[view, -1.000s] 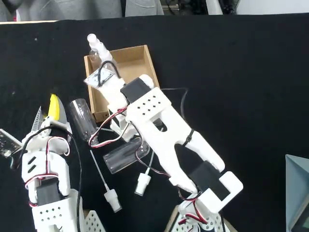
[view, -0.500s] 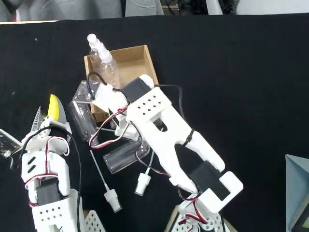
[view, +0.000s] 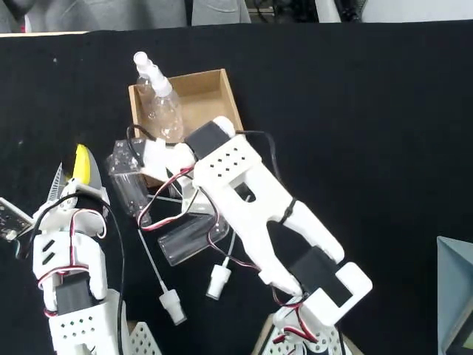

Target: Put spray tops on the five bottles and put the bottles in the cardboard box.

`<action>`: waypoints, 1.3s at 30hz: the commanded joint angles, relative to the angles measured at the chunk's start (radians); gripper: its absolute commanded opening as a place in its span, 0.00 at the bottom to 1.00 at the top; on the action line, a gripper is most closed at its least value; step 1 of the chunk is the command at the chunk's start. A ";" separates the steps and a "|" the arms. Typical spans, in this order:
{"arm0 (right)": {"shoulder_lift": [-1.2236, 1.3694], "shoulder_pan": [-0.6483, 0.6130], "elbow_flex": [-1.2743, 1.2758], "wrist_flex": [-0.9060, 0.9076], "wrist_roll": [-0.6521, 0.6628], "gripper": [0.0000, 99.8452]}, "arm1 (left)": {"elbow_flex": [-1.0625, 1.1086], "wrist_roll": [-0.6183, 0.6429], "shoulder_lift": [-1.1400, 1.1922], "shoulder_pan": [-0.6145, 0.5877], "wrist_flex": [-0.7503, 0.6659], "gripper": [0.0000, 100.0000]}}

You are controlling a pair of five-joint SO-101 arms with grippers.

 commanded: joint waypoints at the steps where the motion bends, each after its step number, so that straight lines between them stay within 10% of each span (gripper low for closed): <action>1: -0.073 -0.018 0.030 -0.049 0.040 0.21 | -0.042 0.012 -0.009 -0.010 -0.026 0.16; 39: 0.137 0.107 0.268 -0.477 0.060 0.21 | -0.042 0.009 -0.009 -0.007 -0.026 0.16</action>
